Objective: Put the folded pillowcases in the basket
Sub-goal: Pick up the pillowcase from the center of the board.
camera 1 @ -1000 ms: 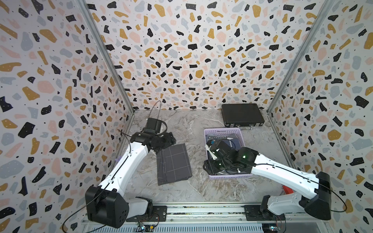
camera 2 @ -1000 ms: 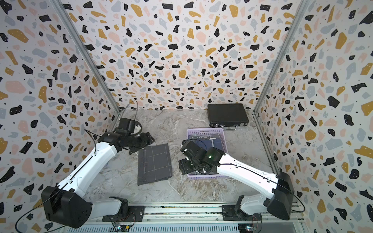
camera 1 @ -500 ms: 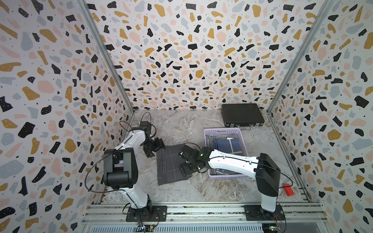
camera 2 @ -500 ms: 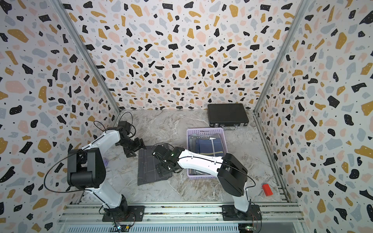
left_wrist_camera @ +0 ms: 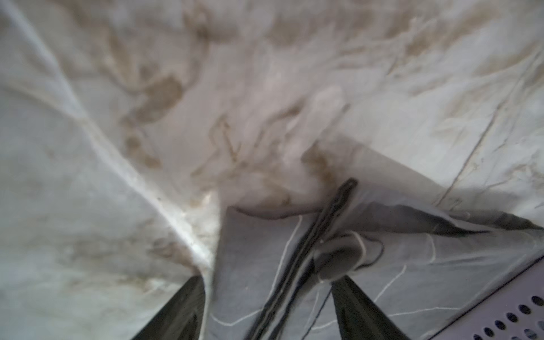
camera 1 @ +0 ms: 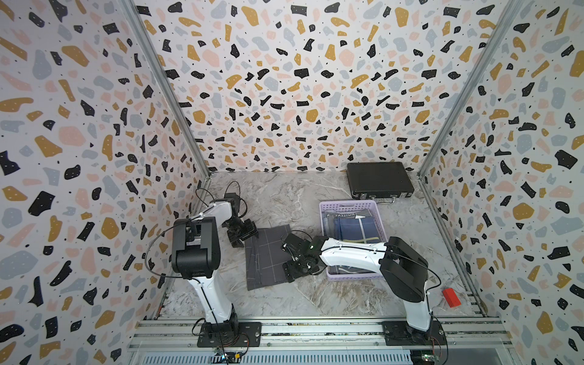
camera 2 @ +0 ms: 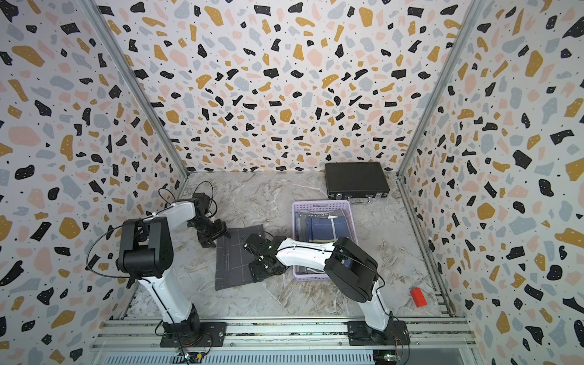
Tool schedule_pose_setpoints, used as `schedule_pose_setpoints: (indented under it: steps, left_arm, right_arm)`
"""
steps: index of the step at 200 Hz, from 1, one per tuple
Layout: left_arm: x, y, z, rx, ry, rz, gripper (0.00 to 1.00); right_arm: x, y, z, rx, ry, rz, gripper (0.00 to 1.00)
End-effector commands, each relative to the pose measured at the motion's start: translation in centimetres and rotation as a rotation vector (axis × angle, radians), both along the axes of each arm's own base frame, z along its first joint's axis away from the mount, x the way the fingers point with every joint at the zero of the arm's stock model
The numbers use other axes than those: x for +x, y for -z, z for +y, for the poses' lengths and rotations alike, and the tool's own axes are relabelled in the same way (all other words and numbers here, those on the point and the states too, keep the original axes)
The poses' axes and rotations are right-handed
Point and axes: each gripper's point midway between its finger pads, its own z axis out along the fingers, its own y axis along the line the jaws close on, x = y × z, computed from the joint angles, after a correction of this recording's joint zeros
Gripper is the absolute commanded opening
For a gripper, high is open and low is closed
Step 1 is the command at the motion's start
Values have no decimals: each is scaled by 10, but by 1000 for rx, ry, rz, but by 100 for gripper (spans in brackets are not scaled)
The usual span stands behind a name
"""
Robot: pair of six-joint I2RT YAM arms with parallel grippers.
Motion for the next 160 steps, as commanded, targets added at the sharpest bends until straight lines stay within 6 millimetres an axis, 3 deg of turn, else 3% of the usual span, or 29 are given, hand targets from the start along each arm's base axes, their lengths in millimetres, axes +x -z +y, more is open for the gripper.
schedule_pose_setpoints:
  steps: [1,28,70,113,138,160]
  left_arm:
    - [1,8,2,-4,13,29,65]
    - [-1,14,-2,-24,8,47,53]
    - [-6,17,-6,-38,11,56,45]
    - [-8,14,-24,-24,66,50,19]
    - [-9,9,-28,-2,75,37,9]
    - [-10,1,-29,13,76,18,0]
  right_arm:
    - [-3,0,1,44,17,31,78]
    - [0,3,7,116,32,68,68]
    - [0,3,16,175,31,86,53]
    - [0,2,18,184,27,90,16]
    - [2,-3,19,194,29,78,0]
    - [4,-10,17,195,36,58,0]
